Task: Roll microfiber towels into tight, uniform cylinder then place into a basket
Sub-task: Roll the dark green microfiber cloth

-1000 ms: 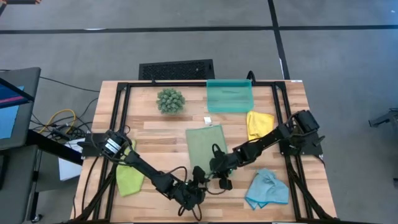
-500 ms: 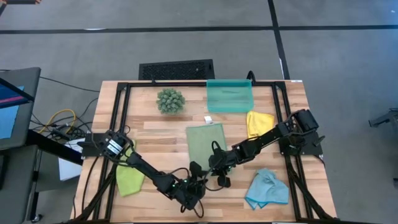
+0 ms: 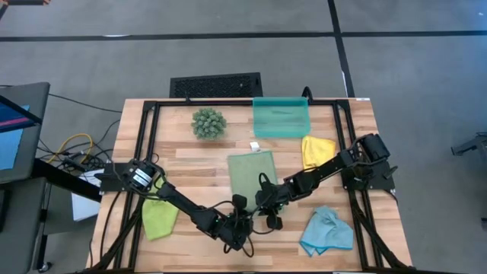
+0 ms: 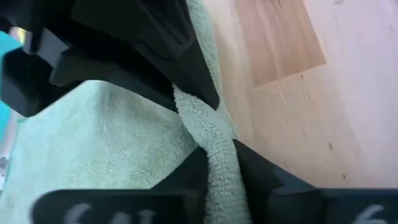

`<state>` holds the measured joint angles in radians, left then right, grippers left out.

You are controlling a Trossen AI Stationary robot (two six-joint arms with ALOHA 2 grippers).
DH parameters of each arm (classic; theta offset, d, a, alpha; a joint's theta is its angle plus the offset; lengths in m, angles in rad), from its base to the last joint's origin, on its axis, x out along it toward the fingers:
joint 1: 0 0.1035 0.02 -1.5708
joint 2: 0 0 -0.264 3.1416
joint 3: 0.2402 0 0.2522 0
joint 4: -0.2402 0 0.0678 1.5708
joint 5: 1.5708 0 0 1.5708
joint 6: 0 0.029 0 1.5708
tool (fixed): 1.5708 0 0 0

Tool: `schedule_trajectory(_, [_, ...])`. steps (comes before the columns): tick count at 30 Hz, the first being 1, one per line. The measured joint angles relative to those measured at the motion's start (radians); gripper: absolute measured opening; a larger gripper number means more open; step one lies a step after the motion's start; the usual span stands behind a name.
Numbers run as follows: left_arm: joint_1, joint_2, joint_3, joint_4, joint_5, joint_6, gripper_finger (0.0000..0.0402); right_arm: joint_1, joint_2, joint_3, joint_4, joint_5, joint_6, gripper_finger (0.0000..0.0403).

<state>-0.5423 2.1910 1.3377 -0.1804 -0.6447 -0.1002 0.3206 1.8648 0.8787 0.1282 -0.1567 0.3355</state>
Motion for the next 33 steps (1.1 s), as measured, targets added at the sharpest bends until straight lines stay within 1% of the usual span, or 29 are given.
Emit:
schedule_trajectory(2, [0.002, 0.0, 0.024, -0.035, 0.017, -0.021, 0.0013, 0.0, 0.0, 0.0, 0.0, -0.001, -0.003, 0.0077])
schedule_trajectory(3, [0.002, 0.001, 0.036, -0.053, 0.02, -0.03, 0.0008, 0.0, 0.0, 0.0, -0.001, -0.001, -0.003, 0.0086])
schedule_trajectory(7, [0.004, 0.002, 0.071, -0.108, 0.053, -0.057, 0.0014, 0.0, -0.03, 0.0, -0.03, 0.0, -0.016, 0.0126])
schedule_trajectory(10, [0.008, 0.002, 0.079, -0.113, 0.078, -0.078, 0.0014, 0.007, -0.085, 0.0, -0.083, 0.067, -0.014, 0.0141])
schedule_trajectory(13, [0.01, 0.002, 0.086, -0.112, 0.096, -0.093, 0.0008, 0.043, -0.155, 0.0, -0.126, 0.159, -0.065, 0.014])
schedule_trajectory(16, [0.017, 0.0, 0.088, -0.104, 0.144, -0.105, 0.0005, 0.11, -0.186, 0.0, -0.127, 0.187, -0.17, 0.0131])
schedule_trajectory(19, [0.028, -0.001, 0.089, -0.095, 0.193, -0.129, 0.0005, 0.176, -0.172, 0.001, -0.063, 0.233, -0.262, 0.0122])
schedule_trajectory(22, [0.036, -0.003, 0.089, -0.096, 0.226, -0.149, 0.0006, 0.223, -0.134, 0.001, -0.023, 0.328, -0.356, 0.0117])
schedule_trajectory(25, [0.038, -0.002, 0.089, -0.088, 0.237, -0.149, 0.0006, 0.249, -0.098, 0.001, -0.019, 0.4, -0.389, 0.0121])
schedule_trajectory(28, [0.038, -0.002, 0.089, -0.088, 0.238, -0.149, 0.0006, 0.248, -0.078, 0.0, -0.021, 0.402, -0.37, 0.0142])
schedule_trajectory(33, [0.037, -0.006, 0.088, -0.091, 0.227, -0.149, 0.0008, 0.22, -0.076, 0.001, -0.069, 0.371, -0.337, 0.0202])
